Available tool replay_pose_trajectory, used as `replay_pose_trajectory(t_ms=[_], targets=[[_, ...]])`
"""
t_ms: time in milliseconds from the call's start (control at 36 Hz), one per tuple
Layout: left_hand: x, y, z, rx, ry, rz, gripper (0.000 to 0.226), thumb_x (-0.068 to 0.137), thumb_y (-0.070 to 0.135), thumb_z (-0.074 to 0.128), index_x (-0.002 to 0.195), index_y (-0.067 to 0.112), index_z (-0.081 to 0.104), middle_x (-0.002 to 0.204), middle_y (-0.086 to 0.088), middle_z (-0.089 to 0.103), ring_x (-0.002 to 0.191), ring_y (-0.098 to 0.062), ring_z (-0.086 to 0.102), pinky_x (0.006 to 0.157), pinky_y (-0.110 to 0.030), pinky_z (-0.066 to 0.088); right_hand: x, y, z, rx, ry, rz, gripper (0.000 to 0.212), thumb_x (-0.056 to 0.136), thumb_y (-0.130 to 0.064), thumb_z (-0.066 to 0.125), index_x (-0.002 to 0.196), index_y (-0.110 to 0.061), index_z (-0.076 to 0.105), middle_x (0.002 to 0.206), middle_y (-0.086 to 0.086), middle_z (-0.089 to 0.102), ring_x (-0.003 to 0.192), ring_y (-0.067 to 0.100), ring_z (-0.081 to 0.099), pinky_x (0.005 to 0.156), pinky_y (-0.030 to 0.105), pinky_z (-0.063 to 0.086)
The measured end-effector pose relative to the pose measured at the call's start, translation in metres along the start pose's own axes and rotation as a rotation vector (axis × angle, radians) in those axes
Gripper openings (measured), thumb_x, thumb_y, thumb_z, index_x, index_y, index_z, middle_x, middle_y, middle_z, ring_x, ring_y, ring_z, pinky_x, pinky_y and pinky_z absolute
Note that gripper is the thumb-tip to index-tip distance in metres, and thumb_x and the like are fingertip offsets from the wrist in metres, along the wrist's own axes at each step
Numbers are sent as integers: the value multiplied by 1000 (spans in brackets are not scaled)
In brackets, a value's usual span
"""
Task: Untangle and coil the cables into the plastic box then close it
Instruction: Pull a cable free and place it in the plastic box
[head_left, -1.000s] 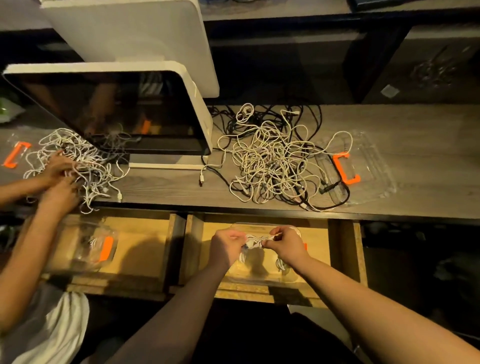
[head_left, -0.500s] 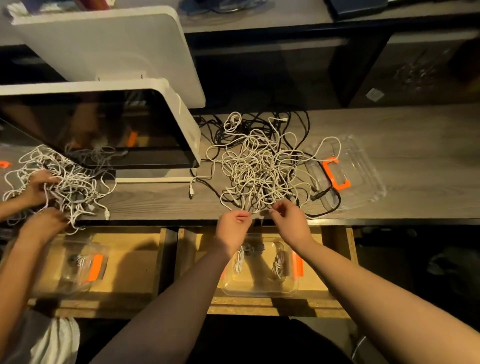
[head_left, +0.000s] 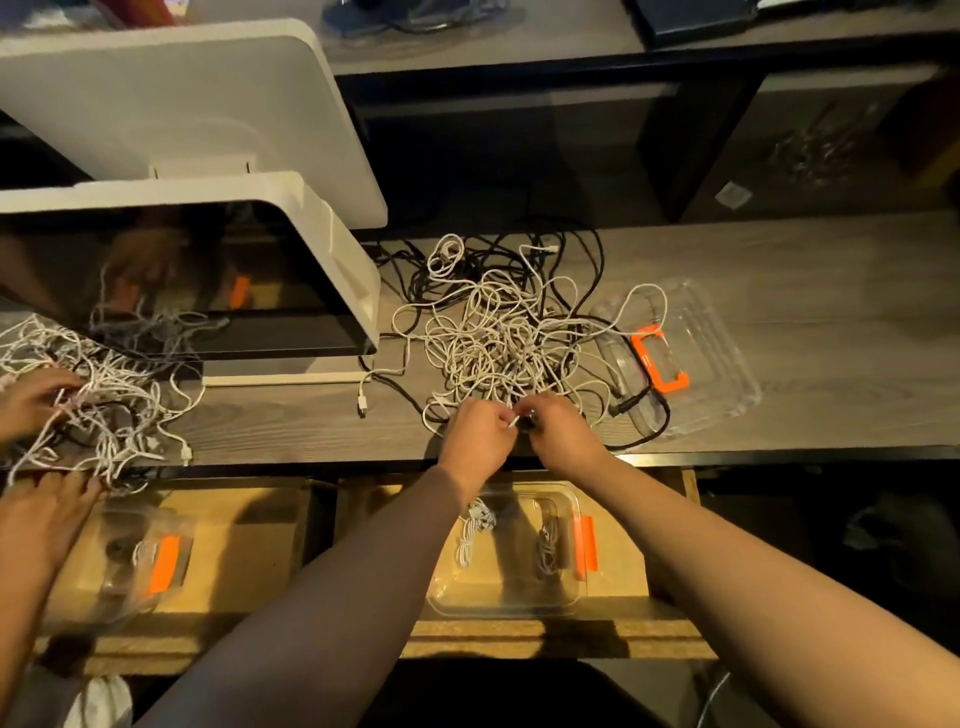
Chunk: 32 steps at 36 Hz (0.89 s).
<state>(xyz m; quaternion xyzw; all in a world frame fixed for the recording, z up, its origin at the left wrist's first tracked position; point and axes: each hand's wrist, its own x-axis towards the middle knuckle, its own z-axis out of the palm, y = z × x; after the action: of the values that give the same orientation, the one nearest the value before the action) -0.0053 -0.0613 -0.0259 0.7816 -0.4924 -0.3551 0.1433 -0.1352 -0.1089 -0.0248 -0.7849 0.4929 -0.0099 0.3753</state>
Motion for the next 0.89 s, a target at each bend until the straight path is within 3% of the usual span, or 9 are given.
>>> replay_pose_trajectory(t_ms=[83, 222, 361, 472, 556, 667, 778, 889], targets=[[0, 4, -4, -26, 14, 49, 17, 88, 17, 65, 98, 21, 78, 77, 5, 64, 80, -22, 65, 71, -31, 52, -1, 6, -2, -27, 75, -18, 19, 91, -9, 62, 109, -7, 68, 107, 14, 62, 106, 31, 55, 81, 30, 36], [-11, 12, -15, -26, 139, 169, 10, 92, 19, 65, 96, 18, 74, 89, 5, 62, 99, -14, 54, 85, -31, 46, -8, 9, -15, -41, 179, -19, 23, 96, -29, 63, 96, -7, 68, 96, 13, 62, 96, 28, 55, 74, 31, 33], [-23, 22, -30, -129, 82, 135, 6, 98, 21, 59, 98, 20, 65, 88, 4, 66, 78, -15, 62, 71, -36, 51, -16, 5, -42, 8, 274, -40, 25, 94, -37, 63, 89, -13, 66, 87, 5, 62, 89, 22, 55, 74, 36, 42], [-32, 29, -38, -73, 44, 150, 10, 104, 21, 47, 103, 18, 56, 81, 3, 60, 69, -15, 52, 57, -33, 36, -28, -5, -59, 61, 305, -101, 25, 92, -40, 65, 85, -17, 64, 84, 0, 61, 86, 18, 54, 74, 34, 40], [-37, 39, -45, -64, 33, 164, 10, 105, 24, 44, 100, 18, 51, 79, 0, 58, 67, -18, 51, 58, -35, 38, -38, -17, -73, 100, 366, -130, 21, 93, -38, 65, 85, -19, 64, 83, -2, 62, 85, 18, 55, 75, 36, 43], [-36, 47, -57, -144, 204, 171, 18, 103, 20, 45, 87, 19, 53, 80, 3, 56, 73, -16, 52, 61, -32, 39, -51, -32, -93, 190, 440, -130, 19, 92, -34, 68, 81, -19, 65, 77, -7, 60, 79, 13, 54, 68, 31, 38], [-36, 59, -72, -223, 293, 181, 20, 101, 21, 45, 84, 23, 55, 81, 4, 57, 76, -16, 53, 62, -29, 38, -60, -41, -110, 201, 481, -123, 22, 91, -32, 69, 74, -20, 64, 67, -12, 56, 70, 0, 52, 60, 15, 34], [-35, 66, -93, -253, 424, 230, 18, 100, 16, 45, 85, 19, 55, 72, 3, 55, 65, -15, 49, 57, -33, 38, -61, -37, -128, 198, 570, -82, 30, 96, -36, 63, 73, -16, 63, 65, -4, 56, 68, 11, 49, 62, 35, 36]])
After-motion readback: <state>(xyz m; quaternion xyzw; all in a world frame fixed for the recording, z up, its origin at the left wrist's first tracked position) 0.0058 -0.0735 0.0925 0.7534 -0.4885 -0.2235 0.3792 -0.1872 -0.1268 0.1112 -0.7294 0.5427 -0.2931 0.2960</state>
